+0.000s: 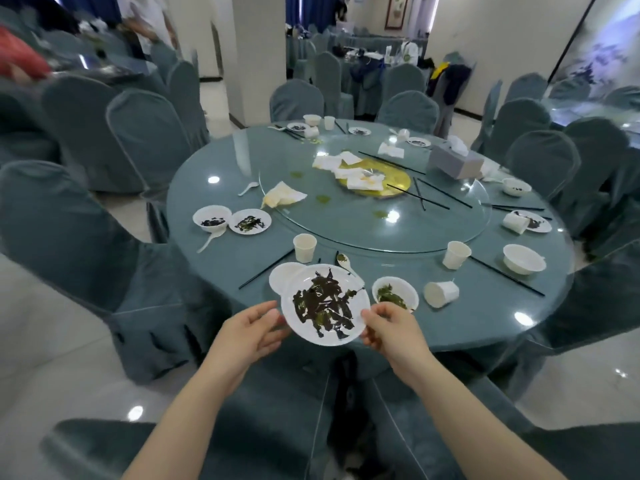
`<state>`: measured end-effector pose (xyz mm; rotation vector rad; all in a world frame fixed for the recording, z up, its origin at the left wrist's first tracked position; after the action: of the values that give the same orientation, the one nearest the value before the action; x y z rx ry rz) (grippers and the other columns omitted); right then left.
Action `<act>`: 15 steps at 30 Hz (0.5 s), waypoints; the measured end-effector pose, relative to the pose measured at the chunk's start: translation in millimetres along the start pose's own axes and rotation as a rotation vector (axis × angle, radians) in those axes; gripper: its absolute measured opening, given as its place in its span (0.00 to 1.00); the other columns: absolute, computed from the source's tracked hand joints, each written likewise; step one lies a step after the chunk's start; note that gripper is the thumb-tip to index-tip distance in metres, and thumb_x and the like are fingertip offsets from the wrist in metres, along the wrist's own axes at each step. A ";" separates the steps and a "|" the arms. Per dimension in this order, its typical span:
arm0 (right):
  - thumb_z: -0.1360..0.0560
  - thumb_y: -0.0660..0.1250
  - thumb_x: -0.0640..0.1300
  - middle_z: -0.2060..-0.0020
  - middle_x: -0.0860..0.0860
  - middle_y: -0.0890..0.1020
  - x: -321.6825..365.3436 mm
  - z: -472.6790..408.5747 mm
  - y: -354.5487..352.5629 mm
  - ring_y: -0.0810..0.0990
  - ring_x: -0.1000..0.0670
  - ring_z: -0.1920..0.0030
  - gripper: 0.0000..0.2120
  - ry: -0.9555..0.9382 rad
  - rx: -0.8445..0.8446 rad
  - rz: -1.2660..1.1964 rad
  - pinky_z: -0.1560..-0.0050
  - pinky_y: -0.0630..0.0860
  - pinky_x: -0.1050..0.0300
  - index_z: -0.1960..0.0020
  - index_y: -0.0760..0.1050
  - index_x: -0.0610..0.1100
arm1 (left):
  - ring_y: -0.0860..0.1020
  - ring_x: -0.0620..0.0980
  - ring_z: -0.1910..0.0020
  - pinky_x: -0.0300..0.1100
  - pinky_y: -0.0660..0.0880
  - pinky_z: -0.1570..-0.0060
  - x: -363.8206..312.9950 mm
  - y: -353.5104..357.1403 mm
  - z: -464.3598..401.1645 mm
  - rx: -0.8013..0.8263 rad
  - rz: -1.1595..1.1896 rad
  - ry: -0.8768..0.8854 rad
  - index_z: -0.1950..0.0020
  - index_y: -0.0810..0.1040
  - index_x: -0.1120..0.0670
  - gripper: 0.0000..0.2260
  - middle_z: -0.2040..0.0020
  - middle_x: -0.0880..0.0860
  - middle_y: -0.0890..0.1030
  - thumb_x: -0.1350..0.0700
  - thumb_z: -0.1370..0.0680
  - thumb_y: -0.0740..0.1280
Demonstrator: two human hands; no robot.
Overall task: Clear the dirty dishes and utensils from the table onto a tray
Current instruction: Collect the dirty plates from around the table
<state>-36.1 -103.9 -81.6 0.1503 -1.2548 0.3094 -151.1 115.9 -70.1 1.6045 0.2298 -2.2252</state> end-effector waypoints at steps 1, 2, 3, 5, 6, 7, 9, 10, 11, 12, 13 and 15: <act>0.23 0.66 0.40 0.74 0.49 0.79 4.5 2.2 13.5 0.75 0.53 0.74 0.05 -0.003 0.025 0.013 0.72 0.72 0.62 0.54 0.75 0.38 | 0.84 0.49 0.52 0.41 0.77 0.53 -1.7 -2.4 3.6 0.027 -0.013 -0.003 0.40 0.77 0.49 0.09 0.51 0.50 0.85 0.55 0.18 0.61; 0.23 0.66 0.40 0.74 0.49 0.79 8.9 3.1 24.9 0.75 0.53 0.74 0.05 -0.003 0.045 0.023 0.72 0.72 0.63 0.54 0.75 0.38 | 0.84 0.50 0.52 0.41 0.78 0.53 -4.0 -5.9 6.3 0.043 -0.016 -0.002 0.39 0.77 0.49 0.10 0.50 0.50 0.85 0.55 0.18 0.60; 0.23 0.66 0.40 0.74 0.49 0.79 12.9 2.6 34.7 0.75 0.54 0.74 0.05 -0.002 0.059 0.031 0.72 0.72 0.63 0.53 0.75 0.38 | 0.84 0.51 0.52 0.40 0.79 0.55 -6.8 -11.1 7.4 0.047 -0.014 0.003 0.39 0.77 0.49 0.10 0.50 0.51 0.85 0.56 0.18 0.60; 0.23 0.66 0.40 0.74 0.49 0.79 19.2 -2.2 51.6 0.75 0.54 0.74 0.05 0.004 0.088 0.048 0.71 0.72 0.62 0.52 0.75 0.37 | 0.84 0.52 0.53 0.38 0.80 0.59 -11.9 -26.2 5.3 0.012 -0.007 0.017 0.40 0.77 0.49 0.11 0.51 0.52 0.85 0.58 0.18 0.60; 0.23 0.67 0.40 0.73 0.49 0.79 21.8 -6.6 60.1 0.75 0.53 0.74 0.06 0.005 0.107 0.060 0.71 0.72 0.62 0.52 0.75 0.37 | 0.84 0.53 0.54 0.38 0.80 0.60 -13.5 -34.5 2.6 -0.015 0.003 0.022 0.40 0.77 0.48 0.10 0.52 0.53 0.85 0.59 0.18 0.60; 0.23 0.67 0.41 0.73 0.49 0.79 23.8 -12.2 68.1 0.75 0.53 0.74 0.06 0.006 0.129 0.074 0.70 0.73 0.62 0.52 0.75 0.37 | 0.84 0.53 0.55 0.39 0.80 0.60 -14.2 -41.6 -1.0 -0.038 0.017 0.023 0.40 0.76 0.48 0.11 0.52 0.53 0.85 0.59 0.19 0.61; 0.24 0.67 0.41 0.72 0.47 0.81 26.0 -26.7 83.6 0.76 0.52 0.73 0.06 0.007 0.176 0.106 0.71 0.72 0.60 0.53 0.75 0.38 | 0.84 0.52 0.59 0.41 0.81 0.59 -14.3 -51.9 -11.1 -0.074 0.035 0.018 0.40 0.75 0.47 0.11 0.53 0.55 0.85 0.60 0.19 0.62; 0.24 0.67 0.41 0.71 0.47 0.81 26.8 -36.0 90.9 0.76 0.52 0.73 0.06 0.008 0.200 0.125 0.71 0.72 0.60 0.53 0.75 0.38 | 0.84 0.51 0.61 0.41 0.81 0.60 -15.1 -56.9 -17.7 -0.098 0.034 0.018 0.39 0.75 0.47 0.12 0.54 0.55 0.85 0.61 0.20 0.63; 0.24 0.67 0.42 0.71 0.47 0.82 27.6 -46.6 98.4 0.76 0.52 0.73 0.06 0.012 0.223 0.141 0.72 0.72 0.60 0.53 0.75 0.38 | 0.83 0.49 0.64 0.41 0.80 0.61 -16.9 -62.3 -25.1 -0.127 0.031 0.020 0.40 0.75 0.47 0.12 0.55 0.55 0.86 0.61 0.20 0.63; 0.23 0.67 0.42 0.71 0.47 0.82 28.2 -58.8 106.5 0.76 0.52 0.74 0.07 0.020 0.250 0.145 0.72 0.71 0.61 0.52 0.75 0.38 | 0.82 0.47 0.67 0.41 0.80 0.62 -18.8 -68.9 -33.2 -0.162 0.030 0.022 0.40 0.75 0.48 0.13 0.57 0.55 0.86 0.62 0.20 0.63; 0.22 0.66 0.43 0.71 0.47 0.82 28.3 -72.1 115.8 0.76 0.52 0.74 0.07 0.033 0.283 0.135 0.72 0.71 0.61 0.52 0.75 0.38 | 0.81 0.47 0.69 0.41 0.80 0.63 -20.7 -75.9 -41.3 -0.199 0.041 0.023 0.40 0.75 0.48 0.13 0.58 0.55 0.85 0.62 0.21 0.63; 0.21 0.63 0.44 0.70 0.46 0.82 28.4 -102.9 134.0 0.76 0.51 0.74 0.08 0.075 0.335 0.103 0.72 0.70 0.61 0.53 0.75 0.39 | 0.82 0.50 0.66 0.44 0.80 0.61 -24.9 -90.7 -57.5 -0.278 0.066 0.023 0.39 0.75 0.48 0.14 0.57 0.56 0.85 0.63 0.21 0.63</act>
<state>23.7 56.2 -93.9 0.3578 -1.1311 0.6086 -130.3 224.1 -74.2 1.4664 0.4647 -2.0236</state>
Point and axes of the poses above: each hand's wrist, its own z-axis away from the middle knuckle, its own y-axis out of the palm, x = y × z, the point moved 10 cm from there along -z, towards the middle knuckle
